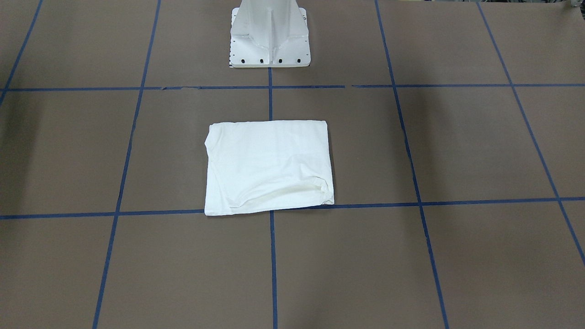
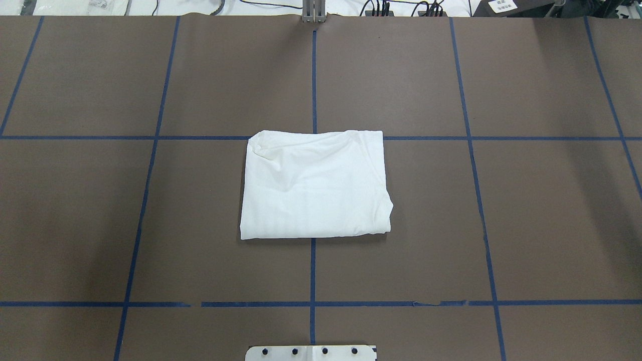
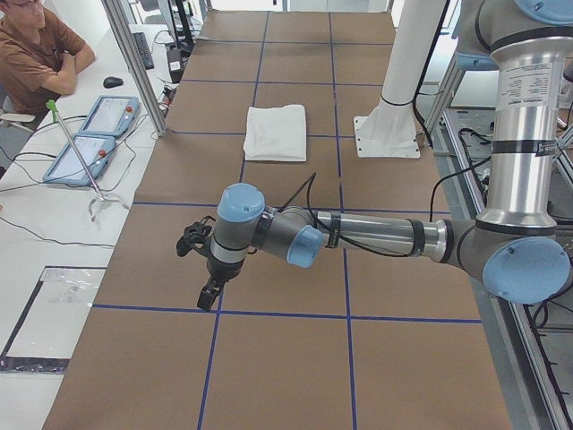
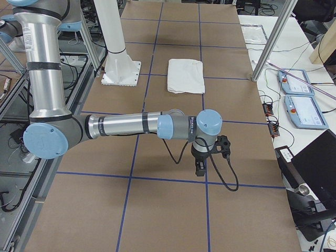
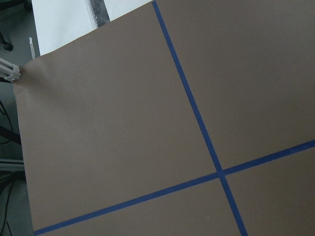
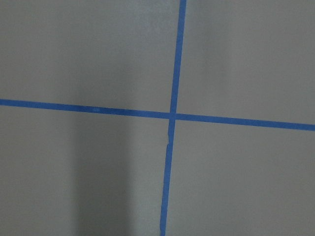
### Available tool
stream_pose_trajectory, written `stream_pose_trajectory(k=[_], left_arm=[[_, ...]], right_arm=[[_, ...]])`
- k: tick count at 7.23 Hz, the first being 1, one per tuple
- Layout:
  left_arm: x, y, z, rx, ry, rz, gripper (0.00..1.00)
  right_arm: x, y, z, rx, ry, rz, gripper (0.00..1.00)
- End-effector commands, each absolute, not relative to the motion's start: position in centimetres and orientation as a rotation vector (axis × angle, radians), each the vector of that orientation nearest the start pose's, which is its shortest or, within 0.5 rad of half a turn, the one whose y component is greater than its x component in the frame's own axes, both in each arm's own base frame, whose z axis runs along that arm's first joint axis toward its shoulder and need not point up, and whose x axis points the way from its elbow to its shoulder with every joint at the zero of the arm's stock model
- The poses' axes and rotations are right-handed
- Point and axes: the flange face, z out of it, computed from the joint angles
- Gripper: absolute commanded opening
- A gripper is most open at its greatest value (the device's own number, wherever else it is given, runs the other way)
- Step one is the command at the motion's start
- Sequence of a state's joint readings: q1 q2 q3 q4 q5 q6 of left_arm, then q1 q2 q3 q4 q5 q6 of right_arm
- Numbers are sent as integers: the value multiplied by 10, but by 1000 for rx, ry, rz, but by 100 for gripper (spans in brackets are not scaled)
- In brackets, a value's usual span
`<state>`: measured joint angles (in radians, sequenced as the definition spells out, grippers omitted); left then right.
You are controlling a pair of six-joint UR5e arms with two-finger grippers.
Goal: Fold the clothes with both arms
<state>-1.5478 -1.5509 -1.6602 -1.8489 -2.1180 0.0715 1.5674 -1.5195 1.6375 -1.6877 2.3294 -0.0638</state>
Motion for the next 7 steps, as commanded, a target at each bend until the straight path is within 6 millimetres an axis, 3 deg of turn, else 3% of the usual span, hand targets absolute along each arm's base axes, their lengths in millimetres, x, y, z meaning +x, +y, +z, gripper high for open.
stream_pose_trajectory(k=[1, 4, 7], left_arm=[[-69, -501, 596, 195, 548, 146, 99], [-51, -489, 599, 116, 786, 132, 99], [-49, -489, 618, 110, 803, 165, 99]], right_arm=[[62, -501, 622, 3, -764, -49, 100], [61, -500, 622, -17, -779, -5, 100], [61, -493, 630, -31, -782, -1, 100]])
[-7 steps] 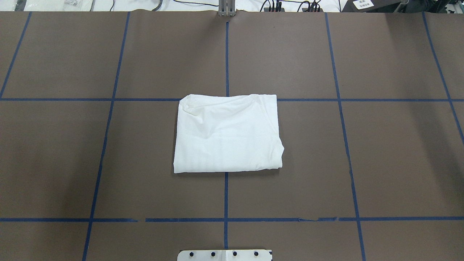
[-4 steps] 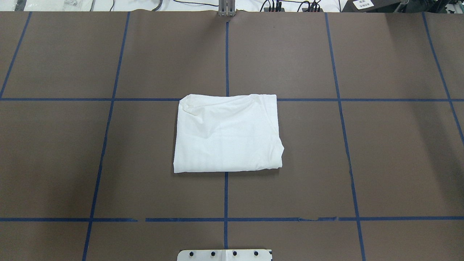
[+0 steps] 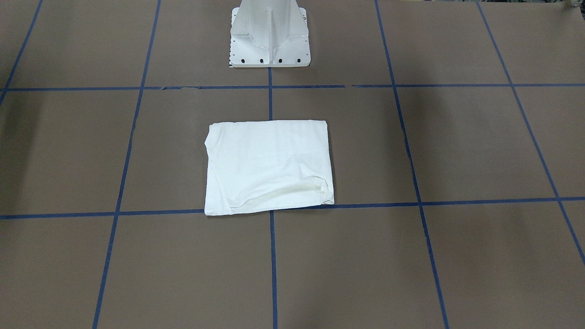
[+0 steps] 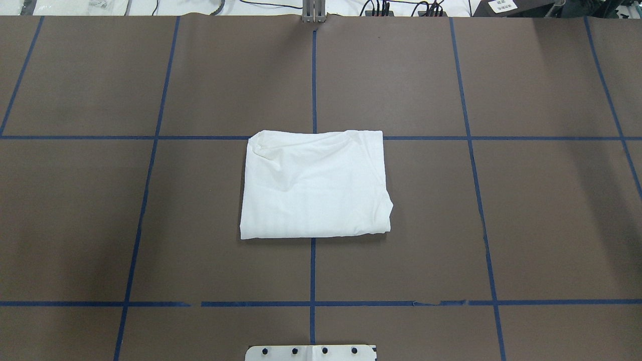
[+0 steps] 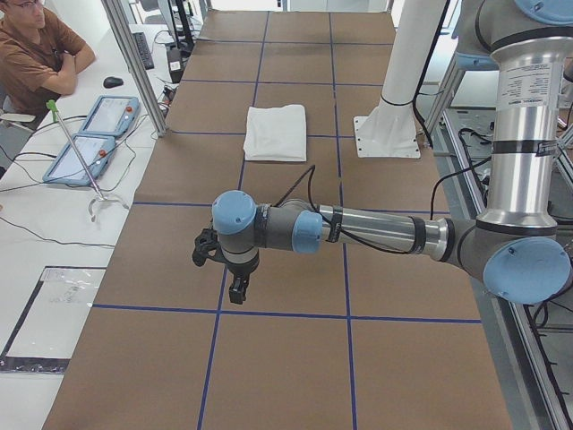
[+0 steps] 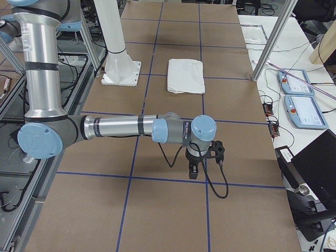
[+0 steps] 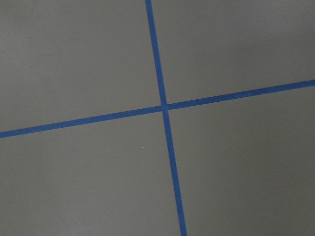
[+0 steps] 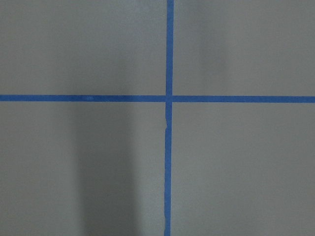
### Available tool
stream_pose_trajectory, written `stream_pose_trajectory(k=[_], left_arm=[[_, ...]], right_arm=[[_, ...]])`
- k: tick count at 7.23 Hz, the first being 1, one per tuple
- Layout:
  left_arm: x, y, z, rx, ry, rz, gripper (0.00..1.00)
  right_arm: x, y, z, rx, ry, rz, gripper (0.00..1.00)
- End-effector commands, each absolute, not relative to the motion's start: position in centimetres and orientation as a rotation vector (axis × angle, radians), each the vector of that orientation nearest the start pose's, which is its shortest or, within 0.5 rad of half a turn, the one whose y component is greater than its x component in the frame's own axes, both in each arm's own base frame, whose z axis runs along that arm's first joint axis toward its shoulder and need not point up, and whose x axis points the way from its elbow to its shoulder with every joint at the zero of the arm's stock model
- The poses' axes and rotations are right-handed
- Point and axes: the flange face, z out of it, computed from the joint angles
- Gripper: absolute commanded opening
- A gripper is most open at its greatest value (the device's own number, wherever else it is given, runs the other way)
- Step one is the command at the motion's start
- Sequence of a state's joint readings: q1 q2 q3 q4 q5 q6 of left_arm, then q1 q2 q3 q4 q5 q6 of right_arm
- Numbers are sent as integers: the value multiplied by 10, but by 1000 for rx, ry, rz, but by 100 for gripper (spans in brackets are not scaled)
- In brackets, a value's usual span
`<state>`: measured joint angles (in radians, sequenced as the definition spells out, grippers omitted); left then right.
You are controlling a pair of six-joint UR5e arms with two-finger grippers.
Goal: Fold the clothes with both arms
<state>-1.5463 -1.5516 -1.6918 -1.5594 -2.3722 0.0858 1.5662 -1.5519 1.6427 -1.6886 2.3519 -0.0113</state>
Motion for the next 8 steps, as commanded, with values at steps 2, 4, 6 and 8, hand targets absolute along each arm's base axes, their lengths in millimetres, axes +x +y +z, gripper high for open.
stream_pose_trajectory(k=[2, 4, 6, 8], left_arm=[[-49, -491, 629, 128, 795, 175, 100], [-49, -491, 630, 126, 795, 175, 100], [-52, -491, 632, 127, 752, 175, 99], [-52, -491, 633, 127, 751, 175, 100]], right_arm=[[62, -479, 642, -55, -782, 11, 100], [64, -458, 661, -81, -781, 27, 100], [65, -442, 674, -40, -771, 53, 100], [65, -444, 668, -46, -771, 125, 100]])
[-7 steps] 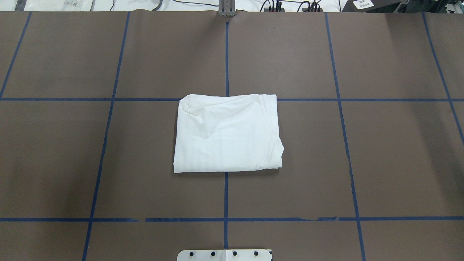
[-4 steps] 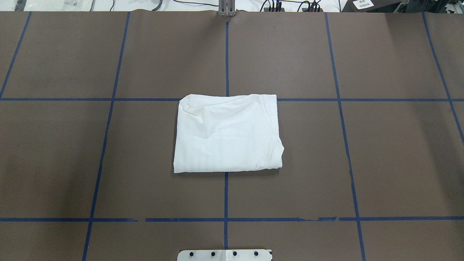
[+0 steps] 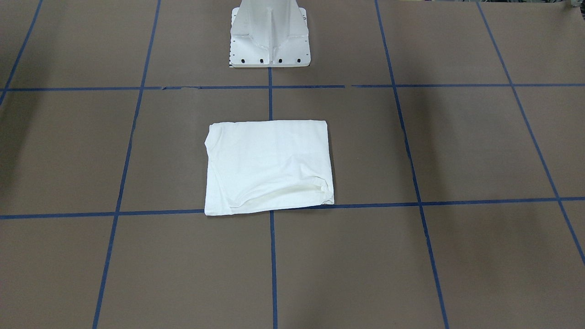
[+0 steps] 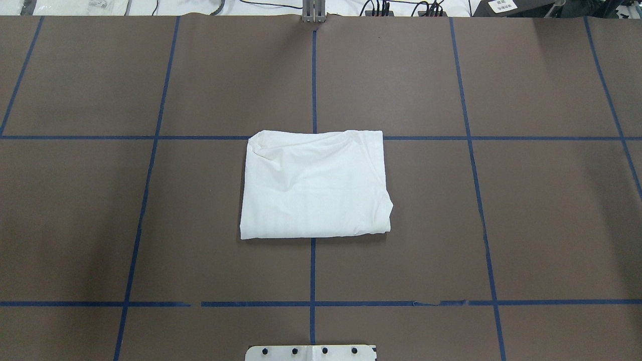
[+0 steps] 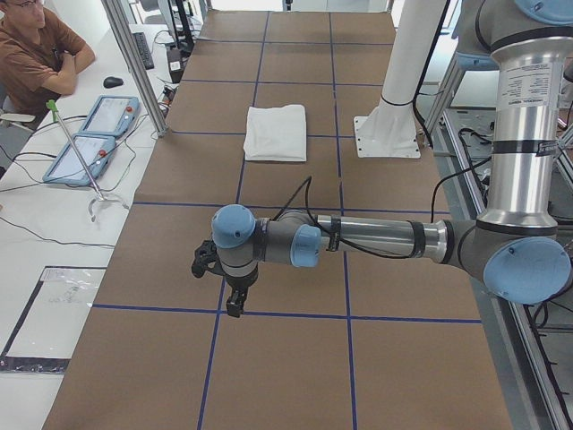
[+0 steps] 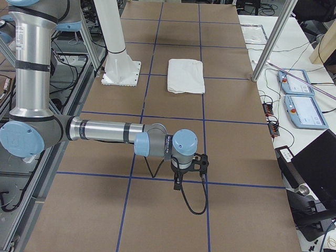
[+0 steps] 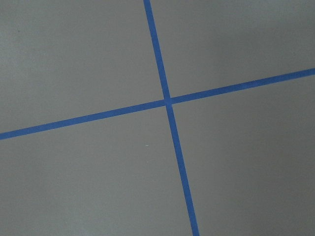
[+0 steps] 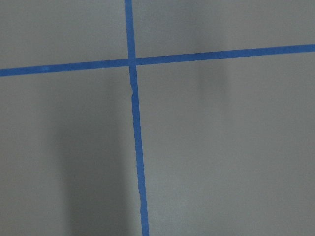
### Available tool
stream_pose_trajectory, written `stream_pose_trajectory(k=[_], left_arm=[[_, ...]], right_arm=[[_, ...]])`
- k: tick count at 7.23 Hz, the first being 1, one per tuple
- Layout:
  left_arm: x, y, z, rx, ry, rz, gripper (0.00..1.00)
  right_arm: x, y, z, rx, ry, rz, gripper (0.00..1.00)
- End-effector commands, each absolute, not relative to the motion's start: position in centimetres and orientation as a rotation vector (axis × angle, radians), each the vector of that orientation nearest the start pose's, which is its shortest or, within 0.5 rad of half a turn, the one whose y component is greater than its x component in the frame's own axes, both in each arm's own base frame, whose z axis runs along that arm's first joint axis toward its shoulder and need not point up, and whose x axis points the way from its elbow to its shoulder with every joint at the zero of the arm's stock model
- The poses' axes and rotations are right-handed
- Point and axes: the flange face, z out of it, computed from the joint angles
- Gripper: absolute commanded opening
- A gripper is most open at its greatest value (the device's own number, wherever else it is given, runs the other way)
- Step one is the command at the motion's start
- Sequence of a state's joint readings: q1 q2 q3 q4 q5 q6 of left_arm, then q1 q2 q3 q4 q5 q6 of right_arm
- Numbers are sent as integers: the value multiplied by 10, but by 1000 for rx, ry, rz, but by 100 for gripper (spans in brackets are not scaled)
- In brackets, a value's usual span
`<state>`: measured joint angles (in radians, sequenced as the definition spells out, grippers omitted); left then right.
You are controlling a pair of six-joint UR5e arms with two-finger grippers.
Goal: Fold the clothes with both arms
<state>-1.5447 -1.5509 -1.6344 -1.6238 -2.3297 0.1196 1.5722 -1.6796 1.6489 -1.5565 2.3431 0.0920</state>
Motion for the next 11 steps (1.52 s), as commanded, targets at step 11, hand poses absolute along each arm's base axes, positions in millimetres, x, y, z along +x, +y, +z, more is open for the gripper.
stream_pose_trajectory(k=[11], left_arm=[[-51, -493, 631, 127, 753, 168, 99]], right_arm=[[63, -453, 661, -30, -772, 116, 100]])
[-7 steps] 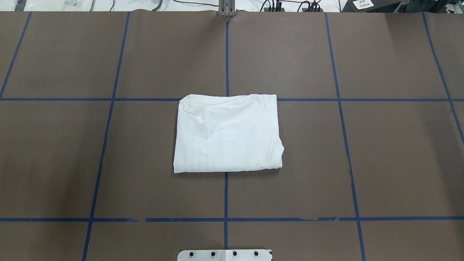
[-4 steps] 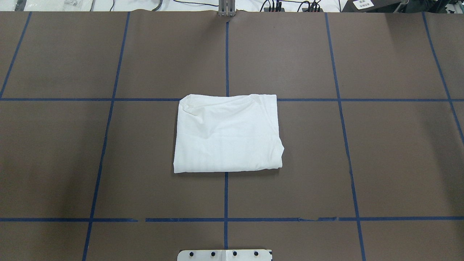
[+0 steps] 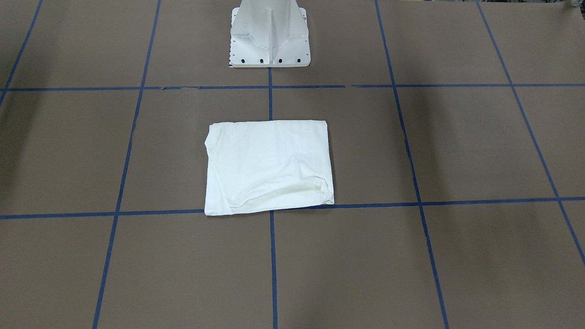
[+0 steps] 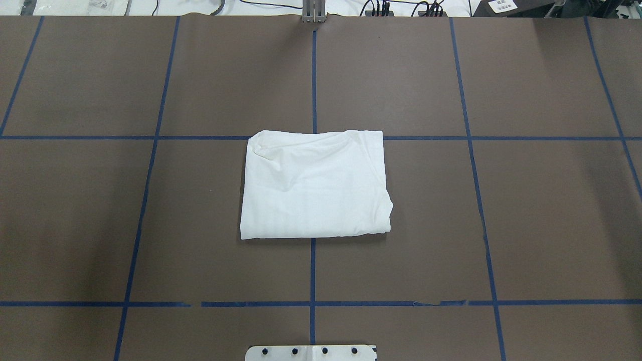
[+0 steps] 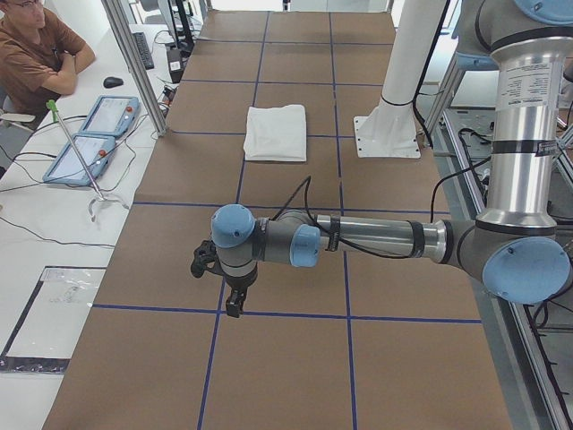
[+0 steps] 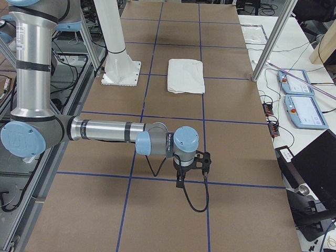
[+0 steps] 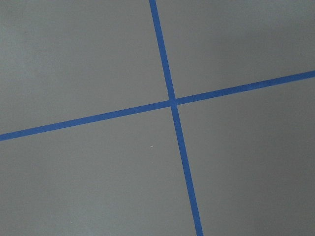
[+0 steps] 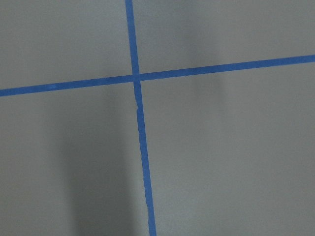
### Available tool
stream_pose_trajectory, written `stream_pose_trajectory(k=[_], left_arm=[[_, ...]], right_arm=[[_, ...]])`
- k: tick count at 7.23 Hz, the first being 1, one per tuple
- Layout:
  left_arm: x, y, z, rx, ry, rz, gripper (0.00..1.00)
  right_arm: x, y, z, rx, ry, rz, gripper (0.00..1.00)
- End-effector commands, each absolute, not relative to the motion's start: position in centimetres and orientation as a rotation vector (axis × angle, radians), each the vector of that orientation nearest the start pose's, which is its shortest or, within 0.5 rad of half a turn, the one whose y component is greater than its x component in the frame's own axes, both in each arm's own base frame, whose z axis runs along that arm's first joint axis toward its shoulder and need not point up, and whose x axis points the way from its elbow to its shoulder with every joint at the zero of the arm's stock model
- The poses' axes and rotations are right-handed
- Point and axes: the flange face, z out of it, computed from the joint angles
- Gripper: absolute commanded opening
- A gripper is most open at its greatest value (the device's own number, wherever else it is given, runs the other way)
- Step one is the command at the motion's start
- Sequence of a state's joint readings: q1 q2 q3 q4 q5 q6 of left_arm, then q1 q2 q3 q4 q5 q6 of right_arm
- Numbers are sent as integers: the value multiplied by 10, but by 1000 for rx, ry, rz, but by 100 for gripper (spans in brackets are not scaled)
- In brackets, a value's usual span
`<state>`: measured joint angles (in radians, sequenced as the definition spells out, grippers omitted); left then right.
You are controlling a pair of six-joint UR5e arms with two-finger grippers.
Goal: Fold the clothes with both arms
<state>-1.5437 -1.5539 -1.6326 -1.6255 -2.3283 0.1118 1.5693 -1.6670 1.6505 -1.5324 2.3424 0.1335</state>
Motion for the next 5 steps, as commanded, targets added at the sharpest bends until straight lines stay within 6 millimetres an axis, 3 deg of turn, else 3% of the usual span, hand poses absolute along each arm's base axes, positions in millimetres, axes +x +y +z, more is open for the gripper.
stream_pose_trajectory(k=[1, 5], left_arm=[[-51, -492, 633, 122, 757, 164, 99], [-51, -491, 634, 90, 764, 90, 99]], right_arm=[[63, -453, 661, -30, -772, 116, 100], [63, -453, 661, -30, -772, 116, 100]])
